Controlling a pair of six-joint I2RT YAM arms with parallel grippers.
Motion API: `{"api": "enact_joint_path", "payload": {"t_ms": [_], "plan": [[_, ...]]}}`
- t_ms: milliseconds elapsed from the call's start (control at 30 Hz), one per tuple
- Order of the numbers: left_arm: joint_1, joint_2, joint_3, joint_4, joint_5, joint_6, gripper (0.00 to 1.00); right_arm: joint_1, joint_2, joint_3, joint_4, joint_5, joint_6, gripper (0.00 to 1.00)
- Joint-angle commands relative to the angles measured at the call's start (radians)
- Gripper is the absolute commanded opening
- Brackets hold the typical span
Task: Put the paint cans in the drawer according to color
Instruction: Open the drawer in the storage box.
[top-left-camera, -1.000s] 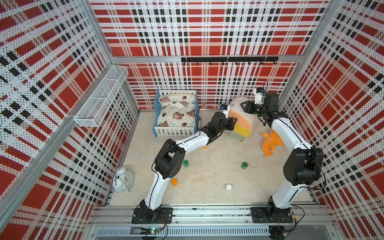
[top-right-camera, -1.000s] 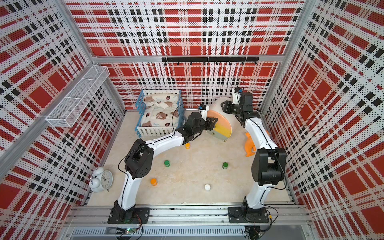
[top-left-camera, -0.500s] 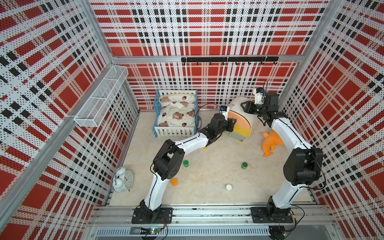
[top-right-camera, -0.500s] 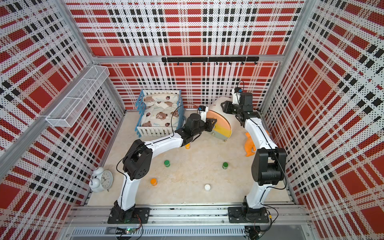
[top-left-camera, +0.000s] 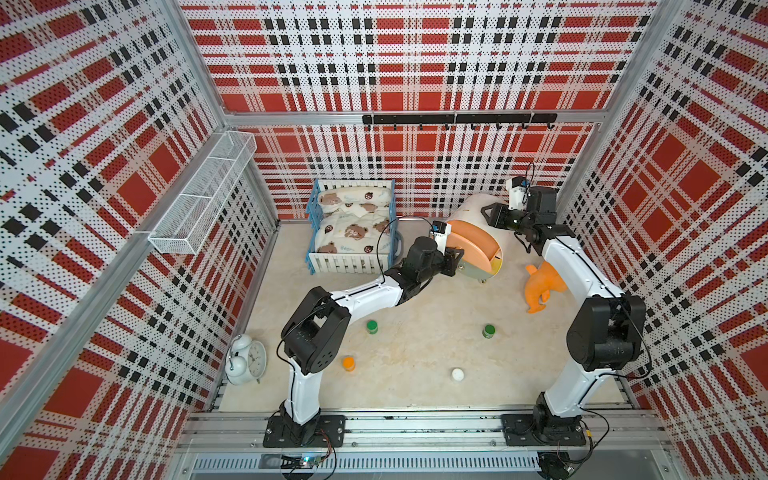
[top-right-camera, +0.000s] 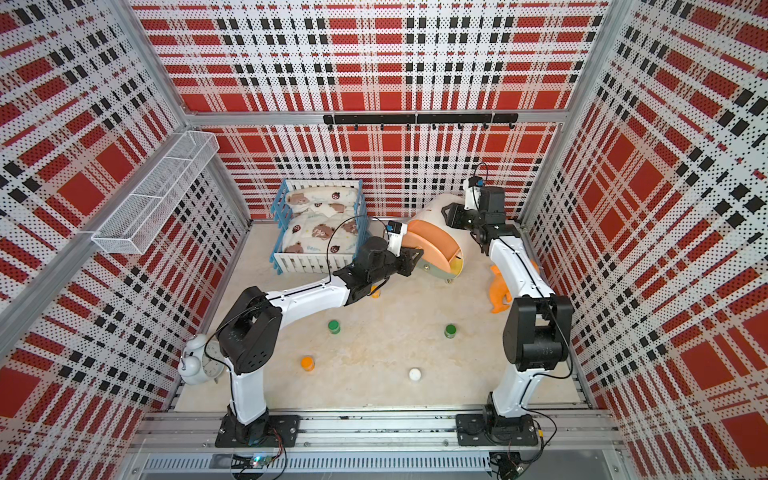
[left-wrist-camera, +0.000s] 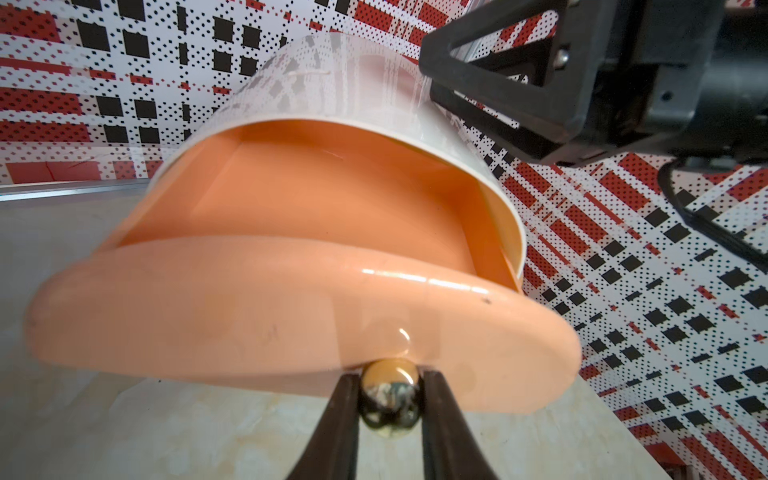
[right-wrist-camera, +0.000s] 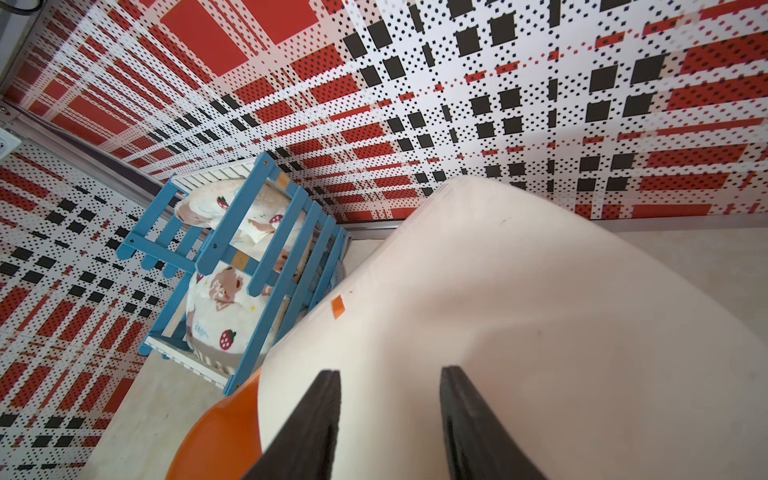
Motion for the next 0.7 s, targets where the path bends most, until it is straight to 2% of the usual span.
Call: {"api": "enact_joint_path", "payload": {"t_ms": [0, 333, 433, 533, 667], "plan": [[0.002, -0.053, -0.043, 0.023, 0.021, 0.052, 0.10, 0.006, 0.004, -0.022, 0.008, 0.005, -0.002, 0.46], [0.018, -0.095, -0.118, 0.031, 0.033, 0.044, 0.11, 0.006, -0.005, -0.053, 0.015, 0.006, -0.003, 0.46], [0.033, -0.099, -0.126, 0.033, 0.061, 0.055, 0.21, 0.007, 0.001, -0.052, 0.038, -0.012, 0.007, 0.46], [0.047, -0.114, -0.148, 0.029, 0.038, 0.064, 0.36, 0.007, 0.005, -0.010, -0.009, -0.003, -0.011, 0.46], [0.052, -0.131, -0.170, 0.038, 0.046, 0.064, 0.42, 0.007, -0.028, -0.037, 0.039, -0.012, 0.004, 0.47]]}}
